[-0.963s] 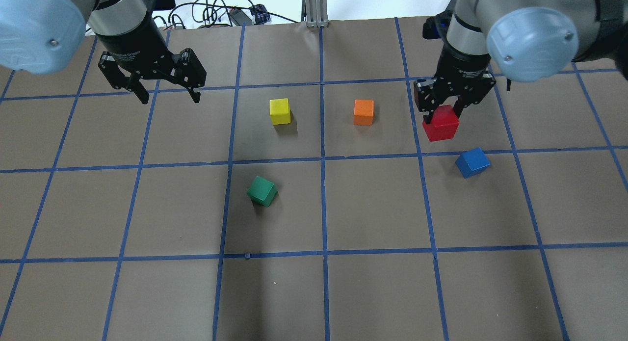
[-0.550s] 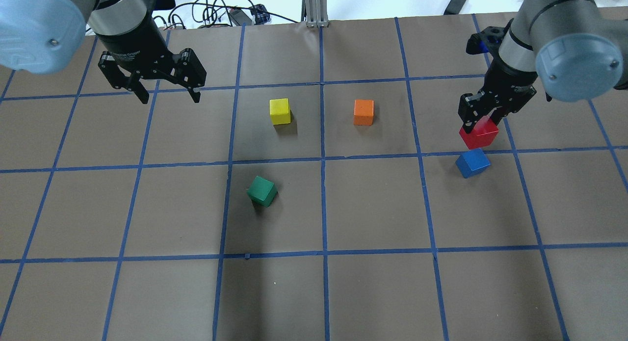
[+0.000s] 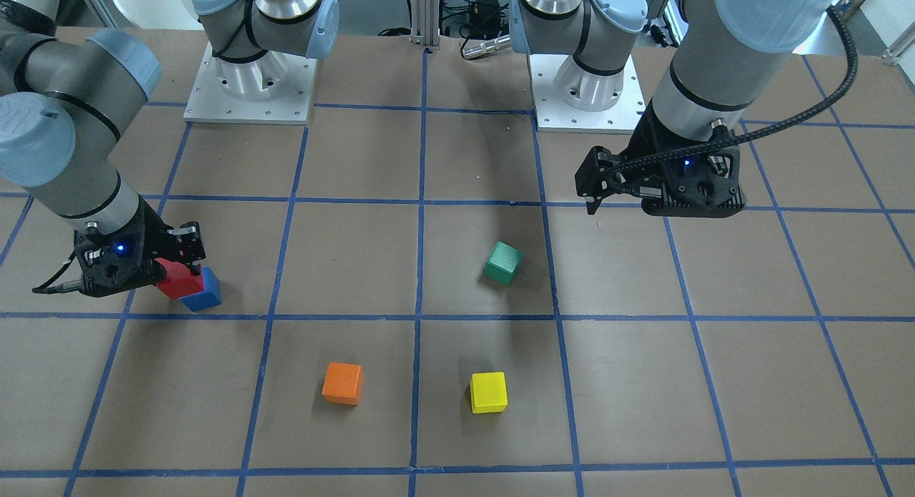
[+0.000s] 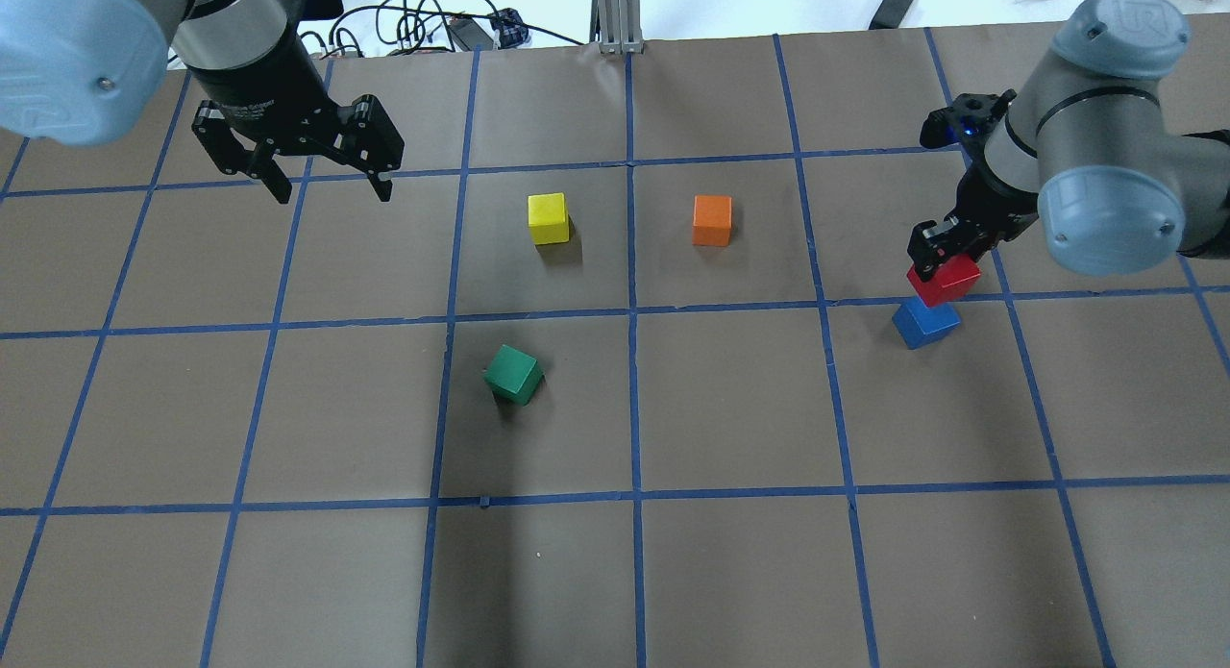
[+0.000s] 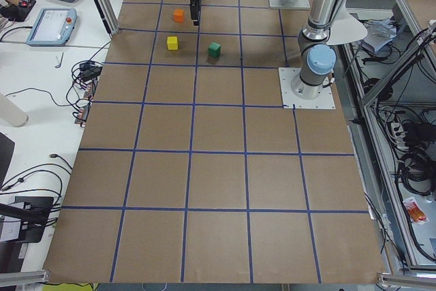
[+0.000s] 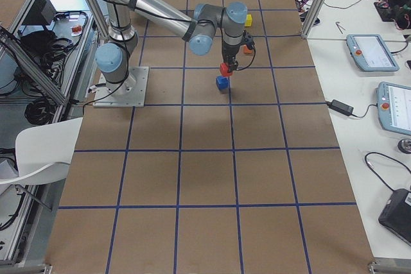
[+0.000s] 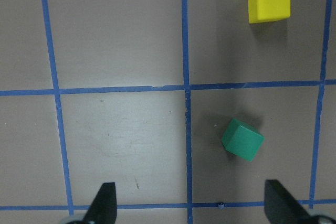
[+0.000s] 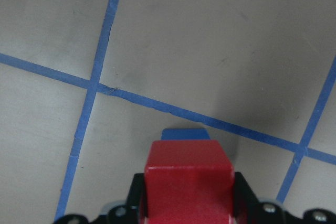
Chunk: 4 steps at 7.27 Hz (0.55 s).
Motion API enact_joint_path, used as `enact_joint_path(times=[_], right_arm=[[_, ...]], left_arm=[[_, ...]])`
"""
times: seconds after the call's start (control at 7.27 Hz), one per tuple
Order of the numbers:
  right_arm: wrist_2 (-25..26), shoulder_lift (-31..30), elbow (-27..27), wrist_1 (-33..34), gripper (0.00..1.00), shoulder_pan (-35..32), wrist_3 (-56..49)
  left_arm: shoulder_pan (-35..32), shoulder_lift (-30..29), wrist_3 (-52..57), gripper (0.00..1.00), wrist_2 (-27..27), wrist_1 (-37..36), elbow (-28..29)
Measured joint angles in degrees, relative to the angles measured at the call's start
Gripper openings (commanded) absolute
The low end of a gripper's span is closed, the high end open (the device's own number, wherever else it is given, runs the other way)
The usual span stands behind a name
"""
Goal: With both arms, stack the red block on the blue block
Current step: 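Lower the red cube onto the blue cube and open the right gripper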
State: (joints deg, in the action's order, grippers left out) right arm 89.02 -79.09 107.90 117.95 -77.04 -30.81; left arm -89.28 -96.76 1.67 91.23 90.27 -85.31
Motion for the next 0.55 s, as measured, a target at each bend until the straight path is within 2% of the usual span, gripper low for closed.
enact_joint_path(times=[0.55], right_arm=[[-0.2, 0.8, 0.4, 0.5, 0.0, 0.0, -0.4]], left_arm=[[0.0, -0.1, 0.0, 1.0, -0.1, -0.2, -0.1]])
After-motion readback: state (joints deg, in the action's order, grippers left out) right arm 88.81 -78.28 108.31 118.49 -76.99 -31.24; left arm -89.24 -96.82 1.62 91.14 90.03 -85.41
